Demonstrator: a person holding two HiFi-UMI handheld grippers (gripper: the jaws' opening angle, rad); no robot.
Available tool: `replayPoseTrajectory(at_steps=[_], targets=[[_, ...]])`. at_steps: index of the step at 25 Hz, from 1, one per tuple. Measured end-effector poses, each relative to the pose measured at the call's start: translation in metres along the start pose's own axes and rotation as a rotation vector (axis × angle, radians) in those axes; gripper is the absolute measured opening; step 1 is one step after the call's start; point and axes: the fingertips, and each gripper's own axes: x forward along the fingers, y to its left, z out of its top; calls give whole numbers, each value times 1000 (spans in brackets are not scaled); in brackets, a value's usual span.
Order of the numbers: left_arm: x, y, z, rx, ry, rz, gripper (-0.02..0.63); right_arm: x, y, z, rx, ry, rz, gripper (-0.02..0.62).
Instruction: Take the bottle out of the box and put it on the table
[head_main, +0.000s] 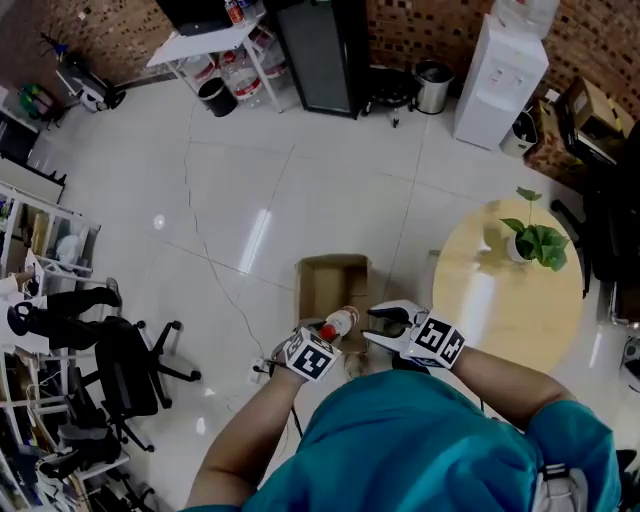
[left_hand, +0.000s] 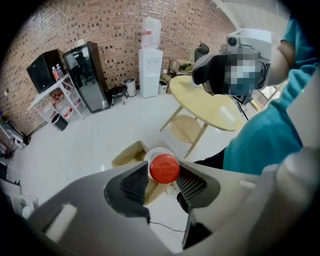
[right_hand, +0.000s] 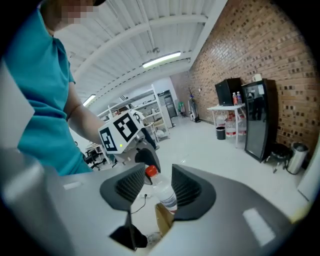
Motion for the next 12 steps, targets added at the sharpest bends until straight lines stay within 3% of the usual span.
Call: replayPoseTrajectory(at_steps=[6, 12], targets=[[-102, -20, 14, 181, -87, -76, 170, -14, 62, 54, 81, -27, -202, 166], [-160, -69, 42, 329, -110, -153, 167, -84, 110, 91, 104, -53, -384, 166]])
